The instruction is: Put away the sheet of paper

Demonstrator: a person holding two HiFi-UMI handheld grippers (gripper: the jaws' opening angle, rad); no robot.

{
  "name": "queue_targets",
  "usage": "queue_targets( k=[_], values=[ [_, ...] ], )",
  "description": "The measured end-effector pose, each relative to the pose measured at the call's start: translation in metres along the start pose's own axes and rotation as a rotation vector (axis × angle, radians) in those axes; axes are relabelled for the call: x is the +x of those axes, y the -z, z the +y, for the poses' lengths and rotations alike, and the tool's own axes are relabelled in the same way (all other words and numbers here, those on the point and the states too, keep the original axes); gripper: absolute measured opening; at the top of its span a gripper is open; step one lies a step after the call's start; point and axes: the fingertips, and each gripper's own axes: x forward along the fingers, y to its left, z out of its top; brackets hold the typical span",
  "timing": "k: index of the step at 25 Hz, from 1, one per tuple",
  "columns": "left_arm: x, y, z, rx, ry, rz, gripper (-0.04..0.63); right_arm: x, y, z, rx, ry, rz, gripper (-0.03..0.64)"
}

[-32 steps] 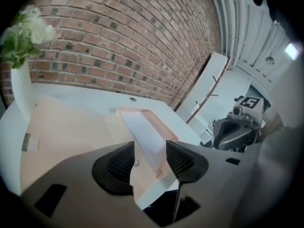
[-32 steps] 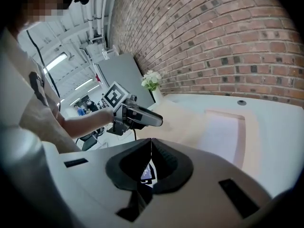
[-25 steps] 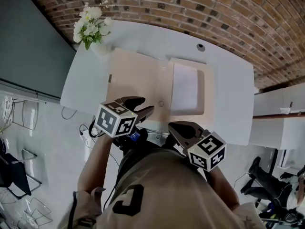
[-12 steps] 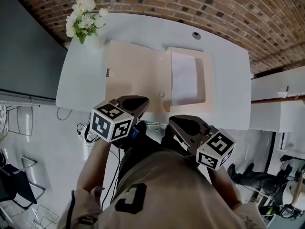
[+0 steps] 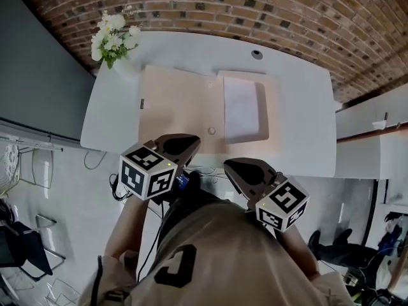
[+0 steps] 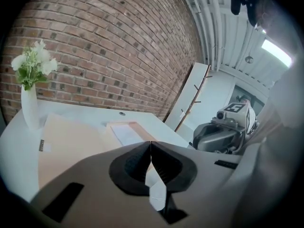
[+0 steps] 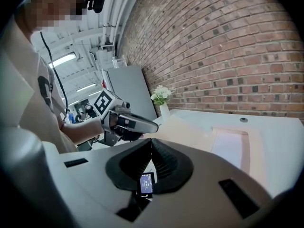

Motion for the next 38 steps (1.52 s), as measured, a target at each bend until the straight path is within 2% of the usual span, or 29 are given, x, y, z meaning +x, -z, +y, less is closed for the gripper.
queue_targets(
  k=[3,8,14,19,23,26,31,35,38],
  values=[
    [0.008,-0.010,-0.025,-0.020,0.034,-0.027,0.017,-0.024,0.003,-0.004,-0.001,0.013,-0.035,0.023],
    [0.024,-0.012,-0.072,0.076,0.021,0.009,0.017,-0.070,0.011,-0.015,0.087,-0.005,-0.120,0.023],
    [0.037,-0.002,-0.122,0.091,0.005,0.018,0.017,-0.114,0.030,-0.020,0.104,-0.006,-0.161,0.023],
    [0.040,0.008,-0.159,0.115,-0.020,0.011,0.017,-0.141,0.048,-0.018,0.157,-0.043,-0.158,0.023],
    [0.040,0.025,-0.175,0.089,-0.058,0.014,0.017,-0.160,0.061,-0.011,0.202,-0.081,-0.142,0.023],
    [0.037,0.041,-0.183,0.076,-0.099,0.036,0.017,-0.171,0.068,-0.001,0.187,-0.118,-0.144,0.023],
    [0.033,0.052,-0.215,0.071,-0.121,0.014,0.017,-0.186,0.081,0.021,0.183,-0.212,-0.148,0.023],
    [0.022,0.076,-0.216,0.072,-0.191,0.073,0.017,-0.187,0.103,0.029,0.213,-0.227,-0.094,0.023],
    [0.006,0.081,-0.216,0.063,-0.189,0.071,0.017,-0.183,0.108,0.035,0.221,-0.230,-0.073,0.023]
  ],
)
